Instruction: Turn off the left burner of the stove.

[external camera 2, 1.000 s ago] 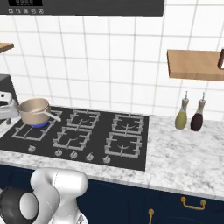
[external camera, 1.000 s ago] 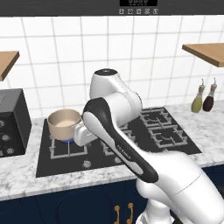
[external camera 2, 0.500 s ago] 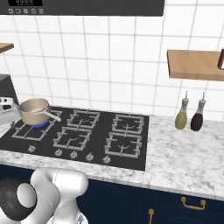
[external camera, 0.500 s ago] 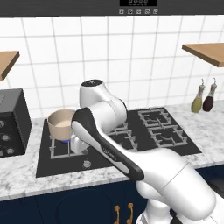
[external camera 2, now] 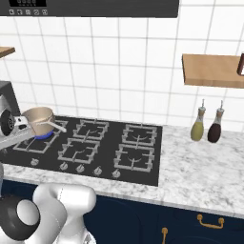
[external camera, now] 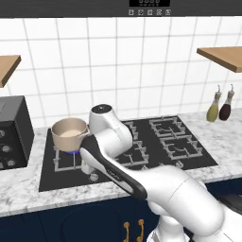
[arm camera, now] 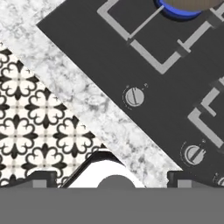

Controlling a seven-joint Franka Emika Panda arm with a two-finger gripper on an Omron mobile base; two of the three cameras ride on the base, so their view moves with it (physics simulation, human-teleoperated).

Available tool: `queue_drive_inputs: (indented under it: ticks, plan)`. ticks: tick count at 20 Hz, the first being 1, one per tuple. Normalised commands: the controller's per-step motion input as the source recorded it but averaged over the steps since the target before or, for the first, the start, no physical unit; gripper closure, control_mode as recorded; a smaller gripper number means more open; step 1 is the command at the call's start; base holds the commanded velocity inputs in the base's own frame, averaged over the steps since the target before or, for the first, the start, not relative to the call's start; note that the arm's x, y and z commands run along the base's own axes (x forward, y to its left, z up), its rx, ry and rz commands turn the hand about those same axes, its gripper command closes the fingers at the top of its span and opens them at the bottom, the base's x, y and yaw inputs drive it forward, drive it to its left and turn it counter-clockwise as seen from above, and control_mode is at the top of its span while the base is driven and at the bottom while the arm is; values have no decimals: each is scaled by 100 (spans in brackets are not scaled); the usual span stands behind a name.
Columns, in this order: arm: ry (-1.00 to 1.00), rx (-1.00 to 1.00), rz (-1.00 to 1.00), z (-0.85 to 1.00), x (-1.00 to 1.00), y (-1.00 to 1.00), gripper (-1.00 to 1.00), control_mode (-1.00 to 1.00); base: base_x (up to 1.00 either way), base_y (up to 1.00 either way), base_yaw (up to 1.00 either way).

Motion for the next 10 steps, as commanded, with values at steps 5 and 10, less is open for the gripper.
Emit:
queue_drive_inputs:
  ticks: [5, 10]
  plan:
    - [0, 0, 5, -45, 46, 2, -100, -100, 0, 0, 0]
    - [0, 0, 1, -51, 11, 1, -100, -100, 0, 0, 0]
